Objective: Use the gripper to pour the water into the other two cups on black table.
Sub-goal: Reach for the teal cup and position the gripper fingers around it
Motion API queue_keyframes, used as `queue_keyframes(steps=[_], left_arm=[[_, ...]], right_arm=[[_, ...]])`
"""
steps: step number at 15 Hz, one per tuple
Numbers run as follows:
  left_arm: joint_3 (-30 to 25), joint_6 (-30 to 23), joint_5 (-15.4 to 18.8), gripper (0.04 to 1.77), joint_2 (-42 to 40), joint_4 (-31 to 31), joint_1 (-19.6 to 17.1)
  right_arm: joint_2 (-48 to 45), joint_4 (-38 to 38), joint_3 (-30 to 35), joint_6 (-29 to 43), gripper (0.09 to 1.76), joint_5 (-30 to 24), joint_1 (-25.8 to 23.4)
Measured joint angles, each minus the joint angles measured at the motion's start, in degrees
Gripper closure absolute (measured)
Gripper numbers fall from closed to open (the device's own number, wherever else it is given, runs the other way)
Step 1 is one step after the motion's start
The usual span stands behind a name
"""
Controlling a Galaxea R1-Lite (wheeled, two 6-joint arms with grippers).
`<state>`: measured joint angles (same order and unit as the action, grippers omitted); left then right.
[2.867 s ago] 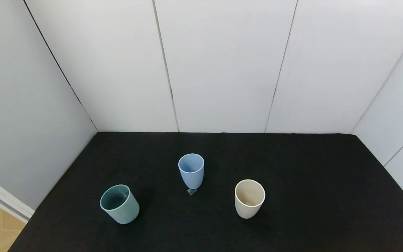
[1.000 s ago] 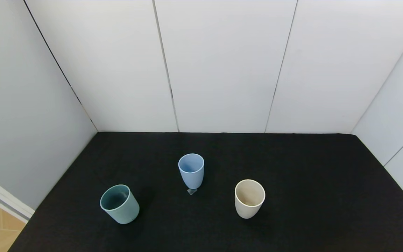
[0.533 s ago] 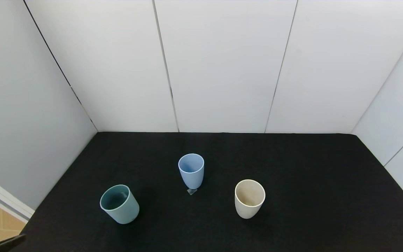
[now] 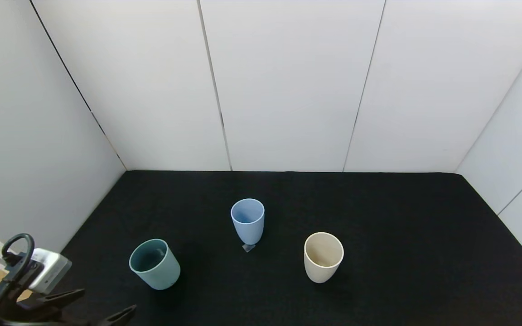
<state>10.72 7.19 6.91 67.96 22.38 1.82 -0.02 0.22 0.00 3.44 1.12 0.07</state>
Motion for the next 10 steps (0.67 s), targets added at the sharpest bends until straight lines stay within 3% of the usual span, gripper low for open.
queue_keyframes(steps=[10], left_arm=[[-4.38, -0.22, 0.41, 0.09, 20.6, 21.69, -0.02]], right_arm=[[0.0, 0.0, 0.0, -0.05, 0.14, 0.02, 0.0]])
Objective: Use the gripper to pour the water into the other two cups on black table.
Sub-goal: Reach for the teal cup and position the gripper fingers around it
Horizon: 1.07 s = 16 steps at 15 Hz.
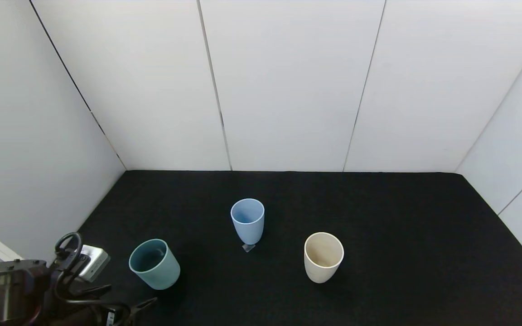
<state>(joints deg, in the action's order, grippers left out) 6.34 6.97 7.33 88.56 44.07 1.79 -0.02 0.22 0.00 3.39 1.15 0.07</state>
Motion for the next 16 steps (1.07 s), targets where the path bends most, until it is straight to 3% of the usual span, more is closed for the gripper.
queue_keyframes(steps=[11, 14, 16], left_arm=[[-3.18, -0.04, 0.59, 0.09, 23.59, 36.69, 0.05], [-4.58, -0.06, 0.88, 0.09, 27.97, 44.48, 0.05], [-5.55, -0.15, 0.94, 0.09, 30.56, 45.31, 0.05]], right_arm=[[0.0, 0.0, 0.0, 0.0, 0.14, 0.01, 0.0], [0.0, 0.0, 0.0, 0.0, 0.14, 0.0, 0.0], [0.0, 0.0, 0.0, 0.0, 0.14, 0.0, 0.0]])
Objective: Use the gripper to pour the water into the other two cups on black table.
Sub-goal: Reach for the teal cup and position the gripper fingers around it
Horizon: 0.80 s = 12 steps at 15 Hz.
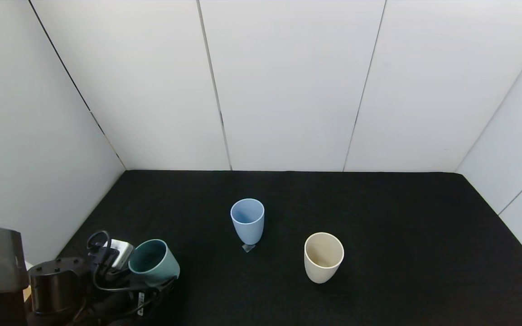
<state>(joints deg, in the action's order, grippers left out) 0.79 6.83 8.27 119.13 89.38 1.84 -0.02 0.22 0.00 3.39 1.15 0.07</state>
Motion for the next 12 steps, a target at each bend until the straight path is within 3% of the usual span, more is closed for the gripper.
queue_keyframes(steps=[12], left_arm=[[0.83, -0.63, 0.57, 0.09, -0.2, 0.06, 0.0]], right_arm=[[0.0, 0.0, 0.0, 0.0, 0.14, 0.0, 0.0]])
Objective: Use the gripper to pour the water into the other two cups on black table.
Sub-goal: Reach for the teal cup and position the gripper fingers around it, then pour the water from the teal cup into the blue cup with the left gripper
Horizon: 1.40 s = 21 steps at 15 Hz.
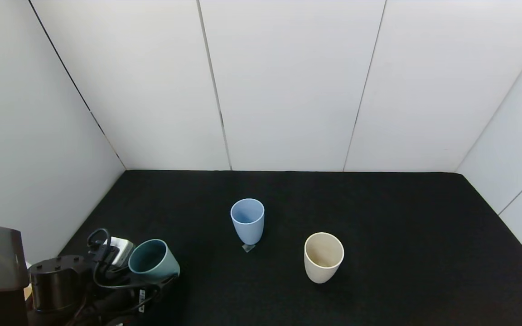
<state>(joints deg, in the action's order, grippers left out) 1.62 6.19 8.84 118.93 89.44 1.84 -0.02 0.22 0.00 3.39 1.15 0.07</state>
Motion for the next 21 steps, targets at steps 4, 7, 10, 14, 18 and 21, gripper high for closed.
queue_keyframes(steps=[4, 7, 10, 14, 18, 21], left_arm=[[1.1, 0.0, -0.07, 0.09, -1.04, -0.02, -0.02], [1.71, 0.02, 0.04, 0.48, -1.18, -0.02, -0.02], [1.85, 0.06, -0.02, 0.65, -1.18, -0.06, -0.09], [2.04, 0.11, 0.2, 0.67, -1.84, -0.09, -0.09], [4.05, 0.55, 0.11, 0.67, -3.44, 0.0, -0.02], [6.17, 0.77, 0.09, 0.67, -3.78, -0.04, 0.05]], right_arm=[[0.0, 0.0, 0.0, 0.02, 0.14, 0.0, 0.0], [0.0, 0.0, 0.0, 0.05, 0.14, 0.0, 0.0], [0.0, 0.0, 0.0, 0.02, 0.14, 0.0, 0.0], [0.0, 0.0, 0.0, 0.02, 0.14, 0.0, 0.0], [0.0, 0.0, 0.0, 0.02, 0.14, -0.02, 0.0], [0.0, 0.0, 0.0, 0.02, 0.14, -0.02, 0.0]])
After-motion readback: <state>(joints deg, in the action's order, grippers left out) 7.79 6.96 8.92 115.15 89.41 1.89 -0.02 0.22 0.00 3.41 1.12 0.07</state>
